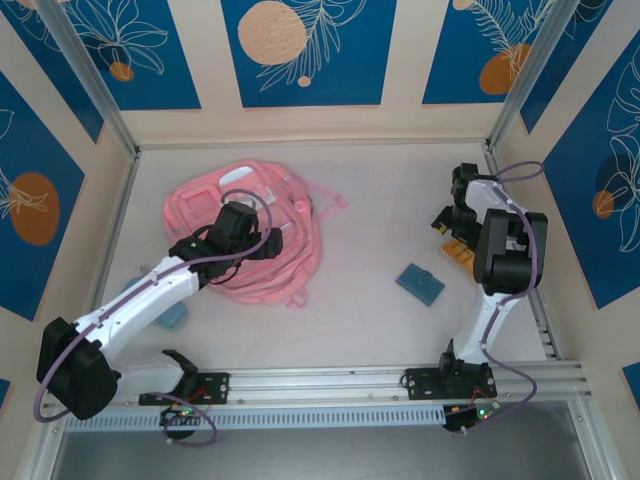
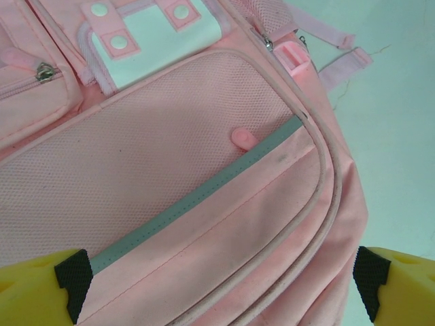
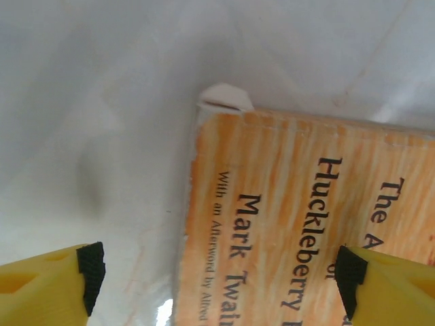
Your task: Pack the student bag
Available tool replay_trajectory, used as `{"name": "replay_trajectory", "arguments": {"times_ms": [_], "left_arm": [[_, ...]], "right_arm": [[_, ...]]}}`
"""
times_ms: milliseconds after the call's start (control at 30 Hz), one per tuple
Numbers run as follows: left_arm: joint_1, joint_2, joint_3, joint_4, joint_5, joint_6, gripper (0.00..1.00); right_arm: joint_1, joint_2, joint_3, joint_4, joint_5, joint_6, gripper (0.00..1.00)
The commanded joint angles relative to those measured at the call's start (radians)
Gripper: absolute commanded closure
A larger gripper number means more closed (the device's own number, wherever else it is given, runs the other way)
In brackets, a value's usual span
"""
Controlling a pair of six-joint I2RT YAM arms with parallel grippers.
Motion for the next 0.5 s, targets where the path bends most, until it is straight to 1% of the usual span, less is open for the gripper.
{"name": "replay_trajectory", "arguments": {"times_ms": [0,200,267,367,433,467], "left_arm": [[0.012,0.005,-0.016,0.027,0.004,-0.012,0.0],[0.015,0.004,-0.024,0.028,0.01,-0.014,0.0],[0.016,0.002,-0.026,0.031,0.013,-0.017,0.0],[0.016,0.006,-0.025,0.035,0.024,-0.013,0.0],[0.016,0.01,-0.023,0.035,0.03,-0.014,0.0],[0.016,0.012,-0.022,0.035,0.033,-0.015,0.0]], "right_arm": [[0.003,0.022,0.017,-0.089,0.019,0.025,0.23],[0.002,0.037,0.001,-0.099,-0.011,0.023,0.39],[0.0,0.037,0.004,-0.1,-0.019,0.019,0.47],[0.003,0.03,0.003,-0.101,-0.031,0.016,0.55],[0.005,0.025,0.0,-0.097,-0.033,0.012,0.59],[0.006,0.02,0.0,-0.096,-0.037,0.01,0.64]]}}
